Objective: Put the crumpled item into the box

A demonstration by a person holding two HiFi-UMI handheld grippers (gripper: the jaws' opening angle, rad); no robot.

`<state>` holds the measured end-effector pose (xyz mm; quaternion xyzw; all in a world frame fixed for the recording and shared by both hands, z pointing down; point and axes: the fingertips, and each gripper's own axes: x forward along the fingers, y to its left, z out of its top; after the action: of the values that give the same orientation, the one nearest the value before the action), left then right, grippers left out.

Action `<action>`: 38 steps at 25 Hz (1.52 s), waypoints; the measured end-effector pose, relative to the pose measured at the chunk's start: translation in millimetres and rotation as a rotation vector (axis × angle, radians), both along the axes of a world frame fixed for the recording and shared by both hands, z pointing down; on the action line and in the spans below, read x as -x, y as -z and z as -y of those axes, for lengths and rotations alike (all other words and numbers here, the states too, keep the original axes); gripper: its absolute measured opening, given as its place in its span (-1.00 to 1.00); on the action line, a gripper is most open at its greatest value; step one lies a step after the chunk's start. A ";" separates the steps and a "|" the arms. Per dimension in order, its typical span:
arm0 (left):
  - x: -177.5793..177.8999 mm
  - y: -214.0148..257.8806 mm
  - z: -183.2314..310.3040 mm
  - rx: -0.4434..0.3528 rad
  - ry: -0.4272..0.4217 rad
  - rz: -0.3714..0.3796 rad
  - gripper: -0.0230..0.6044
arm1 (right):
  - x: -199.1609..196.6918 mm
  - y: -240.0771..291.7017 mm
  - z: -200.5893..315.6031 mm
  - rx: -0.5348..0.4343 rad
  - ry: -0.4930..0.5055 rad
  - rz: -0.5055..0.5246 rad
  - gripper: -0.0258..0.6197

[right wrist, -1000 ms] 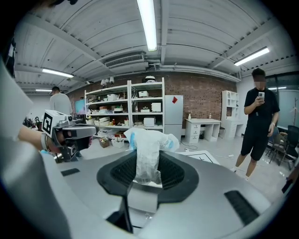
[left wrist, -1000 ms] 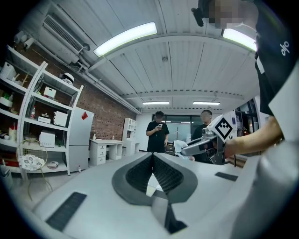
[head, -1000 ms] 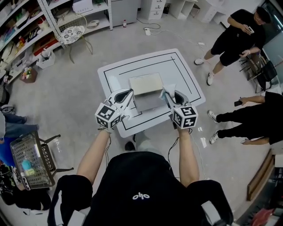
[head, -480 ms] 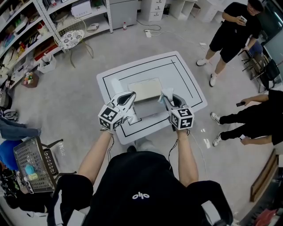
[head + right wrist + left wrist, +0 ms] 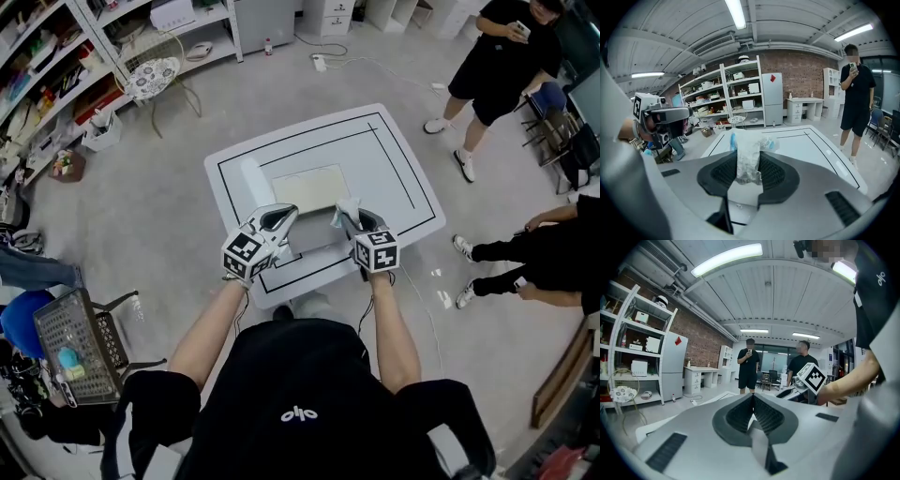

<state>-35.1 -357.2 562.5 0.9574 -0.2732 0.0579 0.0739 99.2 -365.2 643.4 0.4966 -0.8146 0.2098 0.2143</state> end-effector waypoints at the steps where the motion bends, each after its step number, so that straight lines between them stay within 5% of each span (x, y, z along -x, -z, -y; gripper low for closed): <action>1: -2.3 -5.2 0.0 0.010 -0.004 0.005 -0.91 | 0.2 -8.3 0.9 0.016 0.002 0.000 -0.52; 24: -39.0 -54.1 13.5 0.106 -0.058 0.060 -0.91 | -6.3 -158.4 14.4 0.377 0.068 -0.104 -0.51; 38: -25.0 -61.3 22.3 0.118 -0.019 0.051 -0.91 | -5.4 -169.3 21.0 0.425 0.027 -0.102 -0.31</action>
<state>-10.1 -379.5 623.8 0.9521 -0.2620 0.0989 0.1229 104.5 -386.2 812.7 0.4393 -0.7467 0.3487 0.3577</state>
